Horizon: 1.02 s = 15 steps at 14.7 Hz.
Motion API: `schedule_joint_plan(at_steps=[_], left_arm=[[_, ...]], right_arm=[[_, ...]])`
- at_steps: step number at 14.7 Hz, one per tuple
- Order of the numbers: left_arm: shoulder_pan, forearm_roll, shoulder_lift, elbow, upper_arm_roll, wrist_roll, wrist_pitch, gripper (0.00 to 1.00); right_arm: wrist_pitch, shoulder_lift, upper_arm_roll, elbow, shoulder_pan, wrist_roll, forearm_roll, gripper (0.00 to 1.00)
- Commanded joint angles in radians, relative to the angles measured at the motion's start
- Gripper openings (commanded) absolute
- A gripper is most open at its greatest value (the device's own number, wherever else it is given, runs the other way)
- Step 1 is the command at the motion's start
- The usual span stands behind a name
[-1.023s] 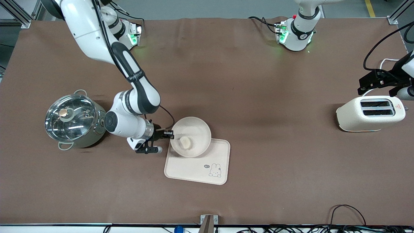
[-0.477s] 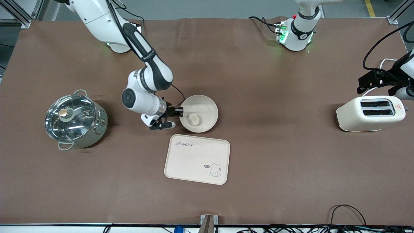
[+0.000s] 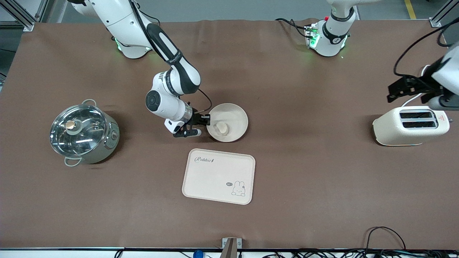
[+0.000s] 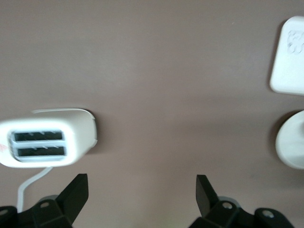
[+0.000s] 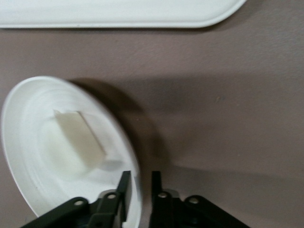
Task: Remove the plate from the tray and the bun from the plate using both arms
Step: 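Release the plate with the right gripper while the left gripper reaches the bun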
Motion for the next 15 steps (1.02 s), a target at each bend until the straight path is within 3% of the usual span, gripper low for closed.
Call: schedule_joint_plan(at_steps=[1, 4, 7, 9, 11, 13, 15], left_arm=[[-0.013, 0.003, 0.020, -0.026, -0.107, -0.204, 0.037, 1.00], [-0.053, 0.003, 0.115, -0.023, -0.228, -0.407, 0.143, 1.00], [-0.169, 0.017, 0.241, -0.021, -0.250, -0.551, 0.284, 1.00], [-0.222, 0.017, 0.336, -0.023, -0.251, -0.644, 0.368, 1.00], [-0.293, 0.047, 0.416, -0.026, -0.247, -0.722, 0.489, 1.00], [-0.366, 0.170, 0.498, -0.021, -0.248, -0.831, 0.595, 1.00], [-0.436, 0.254, 0.589, -0.020, -0.247, -0.977, 0.684, 1.00]], right_arm=[[-0.018, -0.020, -0.001, -0.017, -0.019, -0.023, 0.027, 1.00], [-0.079, -0.074, -0.003, -0.019, -0.077, -0.019, 0.026, 1.00], [-0.313, -0.187, -0.042, -0.016, -0.186, -0.019, -0.029, 1.00], [-0.447, -0.285, -0.102, -0.006, -0.228, -0.015, -0.187, 1.00], [-0.621, -0.356, -0.168, 0.038, -0.274, -0.013, -0.256, 1.00], [-0.764, -0.407, -0.220, 0.110, -0.321, -0.012, -0.365, 1.00], [-0.854, -0.462, -0.241, 0.190, -0.372, -0.013, -0.546, 1.00]])
